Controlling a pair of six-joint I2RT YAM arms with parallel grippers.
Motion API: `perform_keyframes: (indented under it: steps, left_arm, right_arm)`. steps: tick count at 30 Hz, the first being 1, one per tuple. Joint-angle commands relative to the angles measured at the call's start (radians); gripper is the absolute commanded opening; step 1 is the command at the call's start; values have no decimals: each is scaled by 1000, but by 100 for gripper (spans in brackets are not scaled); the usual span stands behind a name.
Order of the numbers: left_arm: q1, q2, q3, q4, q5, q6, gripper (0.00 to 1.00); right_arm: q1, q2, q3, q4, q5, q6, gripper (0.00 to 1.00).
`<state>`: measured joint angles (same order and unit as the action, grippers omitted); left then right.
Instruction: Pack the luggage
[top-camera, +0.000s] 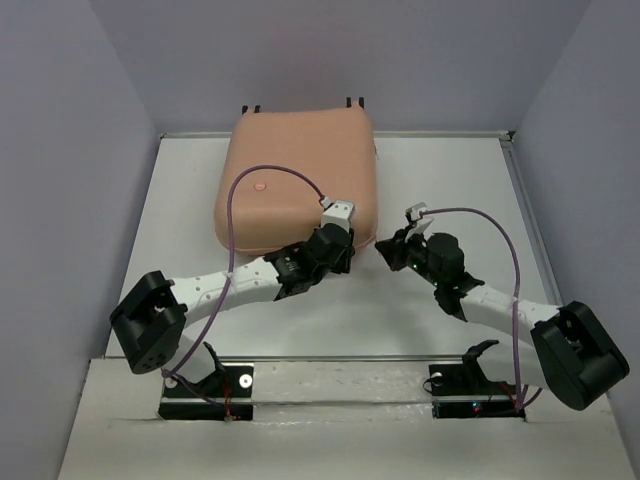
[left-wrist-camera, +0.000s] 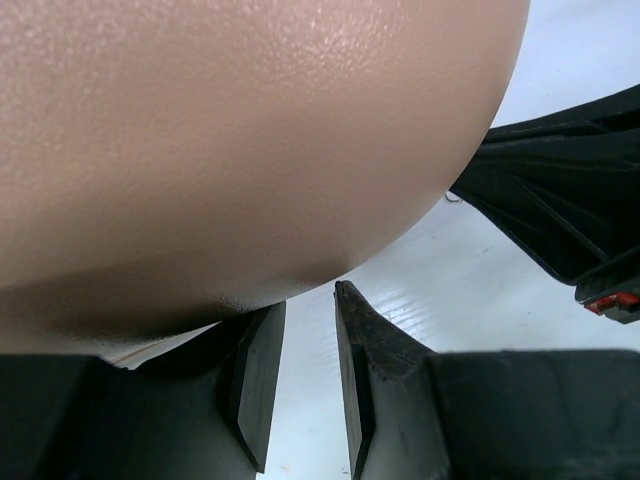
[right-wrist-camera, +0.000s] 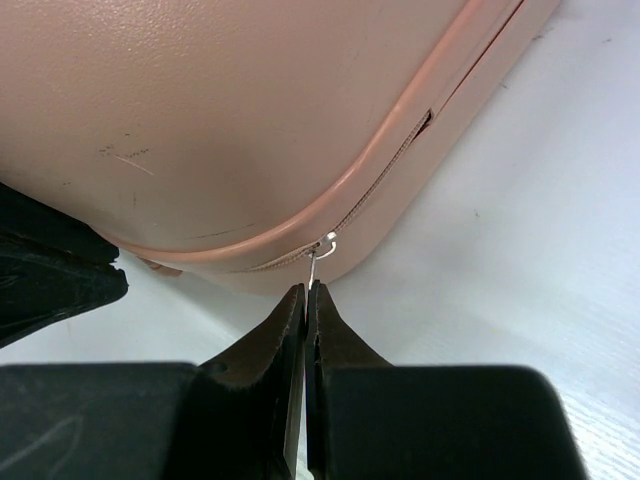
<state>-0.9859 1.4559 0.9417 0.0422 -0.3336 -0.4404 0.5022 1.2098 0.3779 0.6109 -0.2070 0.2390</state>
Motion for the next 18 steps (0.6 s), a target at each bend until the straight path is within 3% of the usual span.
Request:
perform_keyframes:
  steps: [1, 4, 12, 18]
  left_arm:
    - [70, -22, 86, 180, -183, 55, 39]
    - [70, -25, 91, 179, -182, 54, 40]
    - [70, -58, 52, 166, -173, 42, 40]
    - [70, -55, 37, 165, -183, 31, 40]
  right_arm:
    - [133, -12, 3, -79, -129, 43, 7]
    - [205, 17, 21, -91, -69, 45, 7]
    - [205, 46, 36, -114, 67, 63, 7]
    - [216, 106, 59, -17, -121, 109, 7]
